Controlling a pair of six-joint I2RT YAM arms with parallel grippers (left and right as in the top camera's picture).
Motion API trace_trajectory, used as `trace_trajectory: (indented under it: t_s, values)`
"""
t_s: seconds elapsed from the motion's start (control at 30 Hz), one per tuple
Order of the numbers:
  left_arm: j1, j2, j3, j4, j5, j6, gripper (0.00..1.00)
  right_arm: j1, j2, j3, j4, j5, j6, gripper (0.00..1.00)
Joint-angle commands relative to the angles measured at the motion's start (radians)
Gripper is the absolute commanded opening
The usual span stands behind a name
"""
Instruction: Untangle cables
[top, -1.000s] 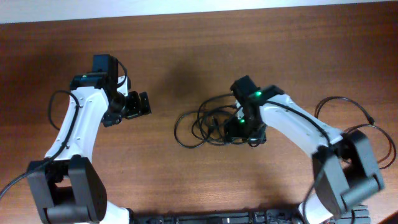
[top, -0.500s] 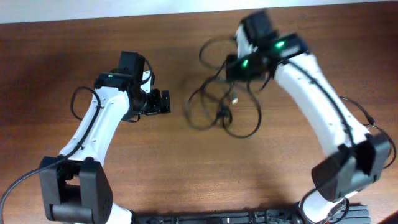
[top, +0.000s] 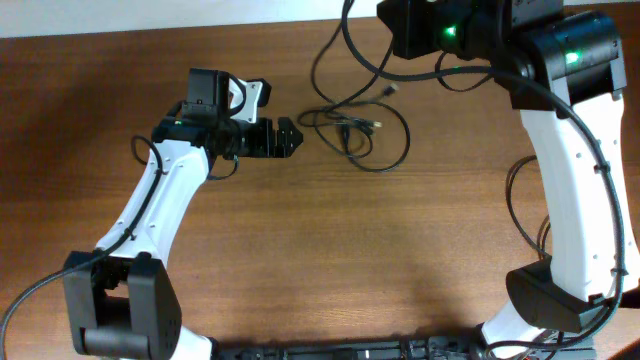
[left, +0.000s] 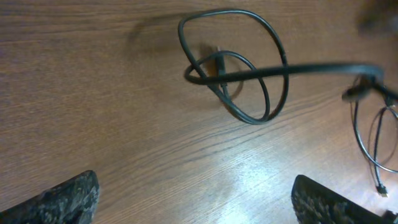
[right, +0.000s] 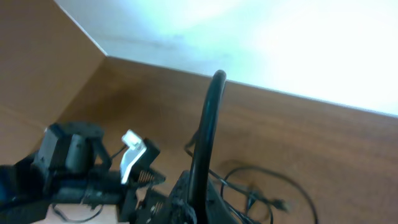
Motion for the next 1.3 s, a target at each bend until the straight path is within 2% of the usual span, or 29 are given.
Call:
trace_trajectory:
  t_s: [0.0,0.1,0.2,0.3,0.4,0.47,0.53,0.6,0.67,0.83,1.0,1.07,1.1,1.13,1.17,1.2,1.27]
  values:
    - [-0.002,-0.007,0.002,0.015,0.071,0.024,0.99,-0.001,-0.028,0.035,0.060,0.034,-0.021,0.04]
    - [-0.002,-0.007,0.002,0.072,0.090,0.060,0.99,-0.001,-0.038,0.037,0.138,-0.072,-0.021,0.04]
    - [-0.004,-0.007,0.002,0.207,0.090,0.068,0.99,-0.001,-0.038,0.037,0.202,-0.168,-0.018,0.04]
    - [-0.026,-0.006,0.002,0.342,0.089,0.140,0.99,0.000,-0.039,0.037,0.223,-0.138,-0.017,0.04]
    - [-0.068,0.003,0.002,0.369,0.072,0.250,1.00,0.000,-0.039,0.037,0.223,-0.138,-0.017,0.04]
    - [-0.080,0.016,0.002,0.357,0.036,0.249,1.00,0.000,-0.039,0.037,0.222,-0.130,-0.018,0.04]
    - [-0.082,0.031,0.002,0.296,-0.040,0.249,0.98,-0.002,-0.039,0.037,0.190,-0.027,-0.018,0.04]
    - [-0.078,0.031,0.002,0.227,-0.081,0.249,0.97,-0.029,-0.038,0.036,0.097,0.196,-0.018,0.04]
    - [-0.078,0.031,0.002,0.177,-0.081,0.249,0.98,-0.113,-0.034,0.034,-0.025,0.341,-0.017,0.04]
    - [-0.078,0.031,0.002,0.103,-0.081,0.249,0.99,-0.435,-0.009,-0.003,-0.251,0.436,-0.017,0.04]
    - [-0.078,0.031,0.002,0.087,-0.081,0.249,0.98,-0.750,0.037,-0.182,-0.283,0.447,-0.017,0.04]
    - [-0.078,0.031,0.002,0.087,-0.081,0.249,0.98,-0.814,0.059,-0.264,-0.279,0.444,-0.017,0.04]
    - [-0.078,0.031,0.002,0.088,-0.081,0.249,0.98,-0.838,0.066,-0.311,-0.274,0.407,-0.018,0.35]
    - [-0.078,0.031,0.002,0.088,-0.081,0.249,0.98,-0.841,0.067,-0.338,-0.261,0.333,-0.018,0.75]
    - [-0.078,0.031,0.002,0.088,-0.081,0.249,0.98,-0.839,0.068,-0.346,-0.253,0.269,-0.018,0.84]
    - [-0.078,0.031,0.002,0.088,-0.081,0.249,0.99,-0.835,0.068,-0.348,-0.243,0.168,-0.027,0.88]
    - [-0.078,0.031,0.002,0.088,-0.082,0.249,0.99,-0.807,0.068,-0.348,-0.230,-0.033,-0.117,0.88]
